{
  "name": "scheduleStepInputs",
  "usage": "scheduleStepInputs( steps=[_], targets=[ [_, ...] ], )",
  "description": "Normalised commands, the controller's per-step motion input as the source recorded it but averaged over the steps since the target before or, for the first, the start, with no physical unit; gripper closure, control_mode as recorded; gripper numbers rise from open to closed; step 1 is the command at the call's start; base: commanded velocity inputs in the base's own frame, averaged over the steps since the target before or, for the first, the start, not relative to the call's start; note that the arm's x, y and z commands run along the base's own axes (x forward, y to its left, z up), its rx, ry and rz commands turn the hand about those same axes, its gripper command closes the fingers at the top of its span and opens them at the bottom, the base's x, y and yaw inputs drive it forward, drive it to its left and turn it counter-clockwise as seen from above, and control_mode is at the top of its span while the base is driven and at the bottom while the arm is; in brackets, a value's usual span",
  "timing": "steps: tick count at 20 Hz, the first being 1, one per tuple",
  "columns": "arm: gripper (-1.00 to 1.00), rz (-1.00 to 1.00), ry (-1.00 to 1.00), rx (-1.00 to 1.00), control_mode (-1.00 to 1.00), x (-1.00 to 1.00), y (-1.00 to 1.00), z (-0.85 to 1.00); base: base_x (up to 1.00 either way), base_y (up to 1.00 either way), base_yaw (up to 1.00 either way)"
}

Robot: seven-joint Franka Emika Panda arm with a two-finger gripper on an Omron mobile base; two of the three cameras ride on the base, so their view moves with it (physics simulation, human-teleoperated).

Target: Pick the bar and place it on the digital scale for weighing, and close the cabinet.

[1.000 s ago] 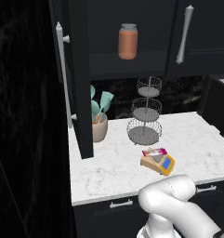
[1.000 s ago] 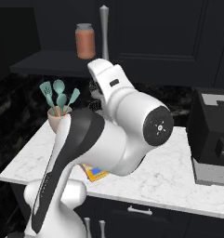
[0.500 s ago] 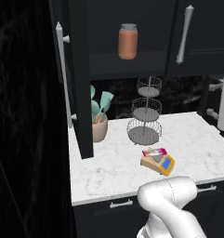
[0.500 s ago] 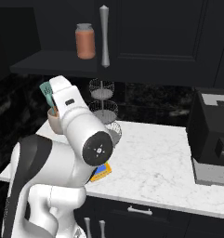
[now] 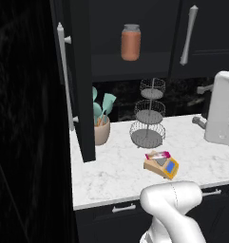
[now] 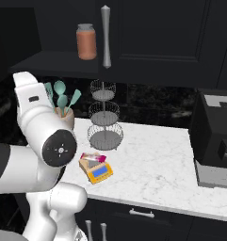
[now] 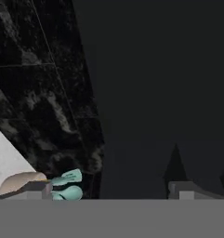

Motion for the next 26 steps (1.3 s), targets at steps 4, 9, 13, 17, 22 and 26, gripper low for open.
scheduleStepInputs(
  steps=[4, 9, 13, 17, 22, 26],
  targets=[
    [-1.0, 0.0, 0.0, 0.19, -1.0, -0.49, 1.0, -0.47, 0.0, 0.0, 0.0],
    [-1.0, 0.0, -0.06, 0.17, -1.0, -0.29, 1.0, -0.76, 0.0, 0.0, 0.0],
    [-1.0, 0.0, -0.07, 0.27, -1.0, -0.53, 1.0, -0.66, 0.0, 0.0, 0.0],
    [-1.0, 0.0, -0.14, 0.32, -1.0, -0.45, 1.0, -0.73, 0.0, 0.0, 0.0],
    [-1.0, 0.0, -0.16, 0.35, -1.0, -0.42, 1.0, -0.67, 0.0, 0.0, 0.0],
    [-1.0, 0.0, -0.16, 0.31, -1.0, -0.53, 1.0, -0.68, 0.0, 0.0, 0.0]
  ],
)
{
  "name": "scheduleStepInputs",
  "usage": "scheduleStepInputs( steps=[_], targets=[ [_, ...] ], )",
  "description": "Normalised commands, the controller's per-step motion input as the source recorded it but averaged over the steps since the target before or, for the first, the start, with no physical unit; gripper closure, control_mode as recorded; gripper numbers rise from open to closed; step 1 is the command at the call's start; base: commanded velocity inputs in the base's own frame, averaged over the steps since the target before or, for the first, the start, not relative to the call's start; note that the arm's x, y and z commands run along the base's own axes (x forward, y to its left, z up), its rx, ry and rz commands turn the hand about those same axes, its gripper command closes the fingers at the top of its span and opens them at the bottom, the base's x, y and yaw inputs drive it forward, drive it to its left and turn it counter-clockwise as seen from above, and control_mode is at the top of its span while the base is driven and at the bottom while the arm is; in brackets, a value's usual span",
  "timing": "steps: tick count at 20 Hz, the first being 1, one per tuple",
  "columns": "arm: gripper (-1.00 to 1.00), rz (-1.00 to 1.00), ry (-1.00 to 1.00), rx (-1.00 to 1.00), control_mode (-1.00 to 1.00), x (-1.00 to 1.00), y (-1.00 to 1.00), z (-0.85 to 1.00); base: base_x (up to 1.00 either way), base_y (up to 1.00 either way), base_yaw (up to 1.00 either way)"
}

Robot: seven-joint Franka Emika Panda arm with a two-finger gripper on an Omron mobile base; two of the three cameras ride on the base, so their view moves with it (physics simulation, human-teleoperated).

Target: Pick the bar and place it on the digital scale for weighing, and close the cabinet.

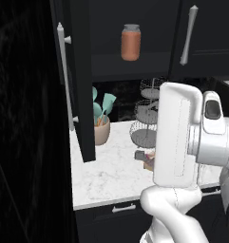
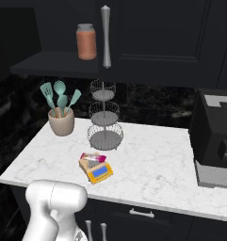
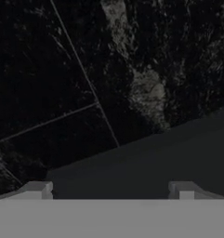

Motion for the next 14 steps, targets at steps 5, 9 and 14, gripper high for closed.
scheduleStepInputs(
  steps=[5, 9, 14],
  targets=[
    [-1.0, 0.0, -0.16, 0.22, -1.0, -0.56, 1.0, -0.67, 0.0, 0.0, 0.0],
    [-1.0, 0.0, -0.12, 0.24, -1.0, -0.37, 1.0, -0.6, 0.0, 0.0, 0.0],
    [-1.0, -0.04, -0.02, 0.2, -1.0, 0.37, 0.97, -0.37, 0.0, 0.0, 0.0]
  ],
)
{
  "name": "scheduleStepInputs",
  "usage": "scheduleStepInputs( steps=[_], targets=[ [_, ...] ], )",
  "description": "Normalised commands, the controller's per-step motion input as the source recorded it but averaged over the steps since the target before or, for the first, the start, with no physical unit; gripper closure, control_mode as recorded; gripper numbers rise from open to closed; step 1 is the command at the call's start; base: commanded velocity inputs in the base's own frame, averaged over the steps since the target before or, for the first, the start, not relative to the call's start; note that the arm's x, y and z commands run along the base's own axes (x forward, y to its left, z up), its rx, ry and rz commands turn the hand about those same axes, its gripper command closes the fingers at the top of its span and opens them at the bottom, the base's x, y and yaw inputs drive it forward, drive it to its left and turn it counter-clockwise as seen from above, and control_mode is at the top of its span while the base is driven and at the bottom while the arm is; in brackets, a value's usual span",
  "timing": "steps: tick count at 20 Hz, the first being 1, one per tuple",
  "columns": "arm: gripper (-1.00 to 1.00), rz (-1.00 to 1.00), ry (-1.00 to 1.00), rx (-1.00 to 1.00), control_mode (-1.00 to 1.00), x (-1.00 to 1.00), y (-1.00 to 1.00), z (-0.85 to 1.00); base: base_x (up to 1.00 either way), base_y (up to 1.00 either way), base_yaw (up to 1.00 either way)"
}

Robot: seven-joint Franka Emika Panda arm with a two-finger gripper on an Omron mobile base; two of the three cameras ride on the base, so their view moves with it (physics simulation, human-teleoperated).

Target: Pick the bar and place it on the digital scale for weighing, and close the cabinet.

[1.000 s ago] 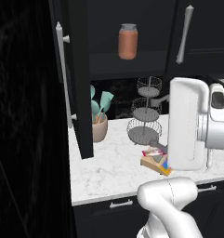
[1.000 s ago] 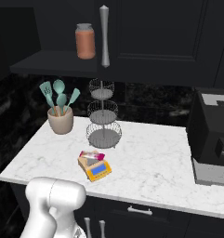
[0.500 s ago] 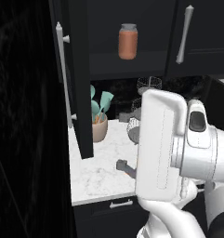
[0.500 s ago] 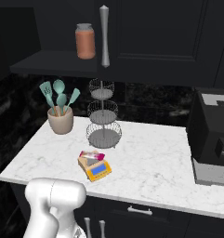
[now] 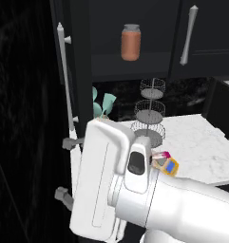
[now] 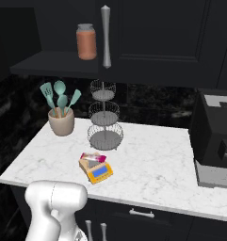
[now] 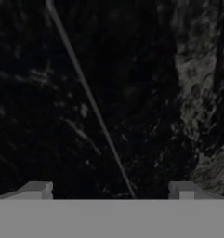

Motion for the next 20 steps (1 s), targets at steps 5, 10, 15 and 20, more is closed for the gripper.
scheduleStepInputs(
  steps=[5, 10, 15, 20],
  targets=[
    [-1.0, -0.03, 0.0, 0.16, -1.0, 0.72, 0.63, -0.21, 0.0, 0.0, 0.0],
    [-1.0, 0.0, 0.0, 0.07, -1.0, 0.68, 0.04, -0.05, 0.0, 0.0, 0.0],
    [-1.0, -0.02, 0.0, -0.02, -1.0, 0.68, 0.07, 0.01, 0.0, 0.0, 0.0],
    [-1.0, -0.09, 0.0, -0.22, -1.0, 0.69, 0.0, 0.0, 0.0, 0.0, 0.0]
  ],
)
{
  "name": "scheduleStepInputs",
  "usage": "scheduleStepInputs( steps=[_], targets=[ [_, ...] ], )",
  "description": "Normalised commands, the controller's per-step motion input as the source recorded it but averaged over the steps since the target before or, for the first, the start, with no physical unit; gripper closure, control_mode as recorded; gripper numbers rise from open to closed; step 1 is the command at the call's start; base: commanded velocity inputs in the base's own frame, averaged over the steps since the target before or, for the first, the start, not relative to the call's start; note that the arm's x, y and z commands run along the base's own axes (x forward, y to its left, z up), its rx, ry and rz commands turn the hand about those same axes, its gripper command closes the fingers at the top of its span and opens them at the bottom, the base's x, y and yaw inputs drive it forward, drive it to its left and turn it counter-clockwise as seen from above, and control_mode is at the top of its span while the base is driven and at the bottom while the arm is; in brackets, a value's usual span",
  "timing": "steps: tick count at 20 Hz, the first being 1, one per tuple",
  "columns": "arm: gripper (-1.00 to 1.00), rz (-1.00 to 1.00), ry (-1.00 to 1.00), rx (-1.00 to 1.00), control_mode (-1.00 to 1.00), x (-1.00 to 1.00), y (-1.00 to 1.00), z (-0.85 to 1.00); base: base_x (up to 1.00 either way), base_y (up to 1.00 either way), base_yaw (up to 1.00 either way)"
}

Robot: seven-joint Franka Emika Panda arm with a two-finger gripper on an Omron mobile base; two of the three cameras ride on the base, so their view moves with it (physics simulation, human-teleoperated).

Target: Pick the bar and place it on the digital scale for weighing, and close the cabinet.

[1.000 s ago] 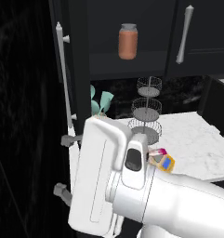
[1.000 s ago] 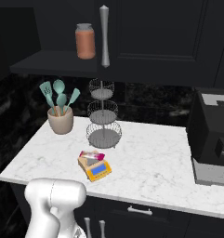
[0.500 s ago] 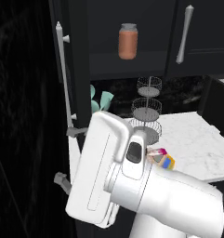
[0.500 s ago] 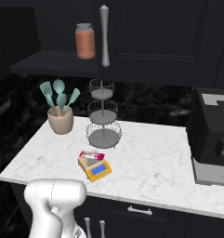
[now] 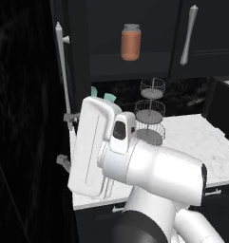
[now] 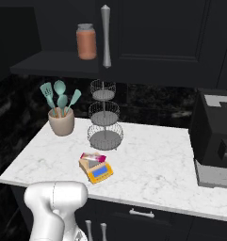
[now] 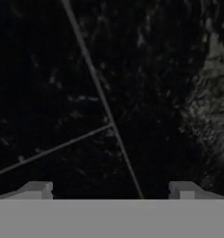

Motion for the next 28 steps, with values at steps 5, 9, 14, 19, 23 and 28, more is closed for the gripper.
scheduleStepInputs(
  steps=[5, 9, 14, 19, 23, 28],
  targets=[
    [-1.0, -0.23, 0.01, -0.26, -1.0, 0.85, 0.0, -0.09, 0.0, 0.0, 0.0],
    [-1.0, -0.35, 0.07, -0.24, -1.0, 0.99, -0.09, -0.11, 0.0, 0.0, 0.0],
    [-1.0, -0.44, 0.14, -0.14, -1.0, 0.92, -0.7, -0.03, 0.0, 0.0, 0.0],
    [-1.0, -0.39, 0.15, -0.03, -1.0, 0.86, -1.0, 0.0, 0.0, 0.0, 0.0],
    [-1.0, -0.29, 0.06, 0.0, -1.0, 0.99, -0.91, 0.0, 0.0, 0.0, 0.0],
    [-1.0, -0.11, -0.01, 0.01, -1.0, 1.0, -0.53, 0.0, 0.0, 0.0, 0.0]
  ],
)
